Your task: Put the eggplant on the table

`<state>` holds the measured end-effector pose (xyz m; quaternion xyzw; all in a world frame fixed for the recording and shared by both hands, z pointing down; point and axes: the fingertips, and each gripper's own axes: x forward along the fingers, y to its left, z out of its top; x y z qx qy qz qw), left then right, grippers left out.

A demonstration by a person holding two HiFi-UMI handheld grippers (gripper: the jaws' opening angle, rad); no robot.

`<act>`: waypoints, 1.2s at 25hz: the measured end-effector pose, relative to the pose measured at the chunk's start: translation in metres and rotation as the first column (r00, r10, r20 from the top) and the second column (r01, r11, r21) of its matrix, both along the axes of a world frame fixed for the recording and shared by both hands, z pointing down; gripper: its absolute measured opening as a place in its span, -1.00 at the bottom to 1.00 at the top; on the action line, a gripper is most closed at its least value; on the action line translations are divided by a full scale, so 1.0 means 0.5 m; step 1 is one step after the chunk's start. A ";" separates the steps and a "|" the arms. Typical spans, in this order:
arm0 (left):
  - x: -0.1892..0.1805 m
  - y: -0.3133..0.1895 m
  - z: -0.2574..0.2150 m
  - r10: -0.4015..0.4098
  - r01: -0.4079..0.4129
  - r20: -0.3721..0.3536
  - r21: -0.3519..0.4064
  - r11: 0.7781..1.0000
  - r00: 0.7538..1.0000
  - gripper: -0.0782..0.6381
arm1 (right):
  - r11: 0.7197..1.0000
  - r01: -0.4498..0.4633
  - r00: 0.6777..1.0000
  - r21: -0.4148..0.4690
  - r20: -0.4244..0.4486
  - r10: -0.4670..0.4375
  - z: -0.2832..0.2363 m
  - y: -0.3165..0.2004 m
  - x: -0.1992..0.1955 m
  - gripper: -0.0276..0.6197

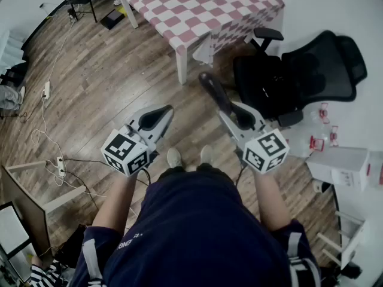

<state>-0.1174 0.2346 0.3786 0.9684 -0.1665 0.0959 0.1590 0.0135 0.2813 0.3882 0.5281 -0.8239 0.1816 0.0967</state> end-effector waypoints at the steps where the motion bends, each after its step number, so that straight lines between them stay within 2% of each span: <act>1: 0.001 0.004 0.001 -0.001 0.001 0.001 0.001 1.000 1.000 -0.68 | 1.000 0.002 1.000 0.002 0.000 -0.002 0.000 0.002 0.001 -0.50; 17: 0.048 0.030 -0.002 -0.041 0.041 0.021 0.015 0.999 0.999 -0.68 | 1.000 0.005 0.999 -0.010 0.042 -0.005 0.019 0.018 0.069 -0.49; 30: 0.188 0.072 -0.010 -0.081 0.079 0.031 0.048 0.996 0.996 -0.68 | 0.999 0.024 0.998 -0.031 0.066 -0.022 0.047 0.050 0.240 -0.48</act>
